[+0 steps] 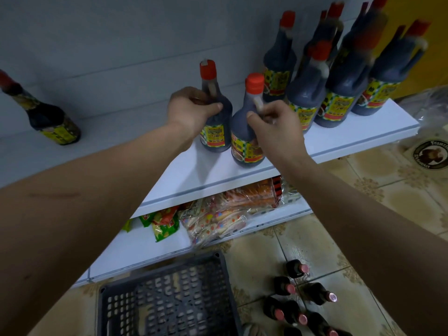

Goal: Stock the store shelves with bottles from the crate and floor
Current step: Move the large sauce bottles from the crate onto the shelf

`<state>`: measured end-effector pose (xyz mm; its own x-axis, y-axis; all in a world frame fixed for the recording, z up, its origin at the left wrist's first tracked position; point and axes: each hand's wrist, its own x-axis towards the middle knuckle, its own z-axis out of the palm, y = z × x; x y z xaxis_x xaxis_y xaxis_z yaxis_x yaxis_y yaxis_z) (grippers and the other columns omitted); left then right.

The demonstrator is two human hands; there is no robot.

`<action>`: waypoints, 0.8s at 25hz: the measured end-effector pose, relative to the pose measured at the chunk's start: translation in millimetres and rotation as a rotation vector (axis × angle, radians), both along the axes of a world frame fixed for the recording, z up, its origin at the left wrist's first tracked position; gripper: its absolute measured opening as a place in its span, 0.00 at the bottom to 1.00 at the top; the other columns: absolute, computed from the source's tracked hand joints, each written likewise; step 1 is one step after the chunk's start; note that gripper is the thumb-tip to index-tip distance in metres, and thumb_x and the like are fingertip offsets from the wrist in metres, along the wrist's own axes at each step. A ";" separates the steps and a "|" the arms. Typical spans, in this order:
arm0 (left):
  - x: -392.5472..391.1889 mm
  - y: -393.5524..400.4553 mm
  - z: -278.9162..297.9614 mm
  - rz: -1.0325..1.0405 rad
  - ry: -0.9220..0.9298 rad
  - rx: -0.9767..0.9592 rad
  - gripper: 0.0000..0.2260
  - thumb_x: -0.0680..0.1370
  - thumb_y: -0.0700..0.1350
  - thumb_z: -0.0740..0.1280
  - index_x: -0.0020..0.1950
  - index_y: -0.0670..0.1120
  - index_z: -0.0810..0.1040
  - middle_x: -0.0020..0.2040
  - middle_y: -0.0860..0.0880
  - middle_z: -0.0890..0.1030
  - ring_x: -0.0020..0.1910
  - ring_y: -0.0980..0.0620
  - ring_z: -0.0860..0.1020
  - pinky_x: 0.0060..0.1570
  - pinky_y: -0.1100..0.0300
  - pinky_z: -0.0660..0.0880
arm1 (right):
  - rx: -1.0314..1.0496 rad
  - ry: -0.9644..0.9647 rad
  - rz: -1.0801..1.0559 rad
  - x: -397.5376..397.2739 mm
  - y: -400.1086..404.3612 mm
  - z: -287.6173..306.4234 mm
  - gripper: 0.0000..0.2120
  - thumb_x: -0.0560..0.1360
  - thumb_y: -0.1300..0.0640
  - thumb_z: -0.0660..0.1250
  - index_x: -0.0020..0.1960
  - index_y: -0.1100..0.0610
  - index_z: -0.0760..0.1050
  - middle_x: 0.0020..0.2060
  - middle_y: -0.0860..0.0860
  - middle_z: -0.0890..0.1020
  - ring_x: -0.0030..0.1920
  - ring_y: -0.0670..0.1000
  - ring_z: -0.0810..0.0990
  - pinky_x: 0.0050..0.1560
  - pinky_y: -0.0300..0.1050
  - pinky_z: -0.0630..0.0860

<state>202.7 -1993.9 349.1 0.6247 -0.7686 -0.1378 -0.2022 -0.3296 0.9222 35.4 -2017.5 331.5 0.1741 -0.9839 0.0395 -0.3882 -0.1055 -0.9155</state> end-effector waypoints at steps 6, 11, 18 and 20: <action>8.6 -9.5 -24.3 -0.135 -0.359 0.135 0.46 0.66 0.43 0.80 0.76 0.52 0.55 0.70 0.42 0.64 0.65 0.42 0.72 0.55 0.60 0.69 | -0.046 0.164 -0.020 6.5 5.3 -33.4 0.42 0.63 0.48 0.80 0.70 0.53 0.62 0.65 0.55 0.67 0.63 0.59 0.73 0.61 0.58 0.75; 14.3 -32.7 -38.2 -0.235 -0.418 0.187 0.35 0.70 0.47 0.76 0.72 0.47 0.63 0.64 0.44 0.77 0.62 0.41 0.75 0.59 0.47 0.75 | -0.065 0.100 0.070 7.9 -5.6 -46.7 0.42 0.65 0.50 0.78 0.73 0.48 0.61 0.65 0.50 0.72 0.61 0.55 0.77 0.57 0.59 0.78; 19.4 -86.7 -46.5 -0.245 -0.466 0.156 0.33 0.70 0.48 0.76 0.69 0.45 0.64 0.62 0.43 0.77 0.60 0.41 0.76 0.57 0.48 0.75 | -0.090 0.120 0.068 14.2 -32.9 -55.3 0.44 0.66 0.49 0.78 0.75 0.46 0.58 0.68 0.50 0.70 0.60 0.56 0.78 0.56 0.56 0.78; 22.5 -103.9 -50.6 -0.270 -0.486 0.127 0.34 0.70 0.47 0.76 0.70 0.44 0.64 0.62 0.43 0.77 0.60 0.41 0.76 0.56 0.51 0.75 | -0.092 0.116 0.060 14.8 -37.1 -58.4 0.45 0.66 0.49 0.79 0.75 0.45 0.58 0.68 0.50 0.70 0.60 0.56 0.78 0.56 0.56 0.79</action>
